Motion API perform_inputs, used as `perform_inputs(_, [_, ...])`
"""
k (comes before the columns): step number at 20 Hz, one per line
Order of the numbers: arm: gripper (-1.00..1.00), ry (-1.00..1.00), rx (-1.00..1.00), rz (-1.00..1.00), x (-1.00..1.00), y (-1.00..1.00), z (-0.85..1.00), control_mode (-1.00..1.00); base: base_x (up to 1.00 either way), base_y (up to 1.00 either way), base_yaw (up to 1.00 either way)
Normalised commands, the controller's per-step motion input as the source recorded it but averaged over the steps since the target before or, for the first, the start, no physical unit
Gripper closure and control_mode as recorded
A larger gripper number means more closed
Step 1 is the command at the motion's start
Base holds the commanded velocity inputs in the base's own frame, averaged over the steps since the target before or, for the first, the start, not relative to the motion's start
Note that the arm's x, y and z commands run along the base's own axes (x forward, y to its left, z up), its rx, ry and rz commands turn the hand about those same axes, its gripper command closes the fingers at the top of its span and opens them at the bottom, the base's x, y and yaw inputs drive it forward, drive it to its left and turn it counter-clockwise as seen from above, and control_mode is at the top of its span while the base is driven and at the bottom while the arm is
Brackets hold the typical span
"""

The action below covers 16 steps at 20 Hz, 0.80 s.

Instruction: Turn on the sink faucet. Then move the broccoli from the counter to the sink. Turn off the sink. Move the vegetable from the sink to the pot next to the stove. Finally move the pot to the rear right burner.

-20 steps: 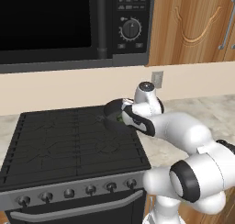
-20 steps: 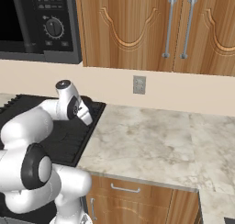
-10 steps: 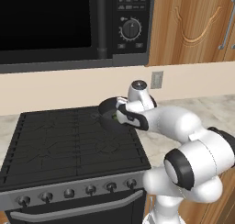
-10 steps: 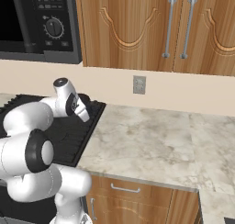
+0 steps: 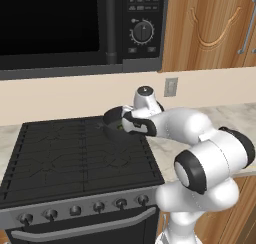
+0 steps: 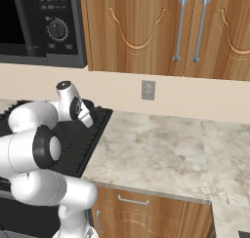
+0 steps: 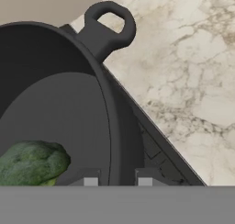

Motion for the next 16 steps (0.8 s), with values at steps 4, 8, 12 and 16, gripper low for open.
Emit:
perform_inputs(4, [1.00, 0.03, 0.00, 0.00, 0.31, 0.26, -0.07, -1.00, 0.00, 0.00, 0.00])
perform_inputs(8, [1.00, 0.03, 0.00, 0.00, 0.28, 0.24, -0.08, -1.00, 0.00, 0.00, 0.00])
perform_inputs(12, [1.00, 0.02, 0.00, 0.00, 0.19, 0.15, -0.15, -1.00, 0.00, 0.00, 0.00])
perform_inputs(16, [1.00, 0.00, 0.00, 0.00, 0.18, 0.08, -0.21, -1.00, 0.00, 0.00, 0.00])
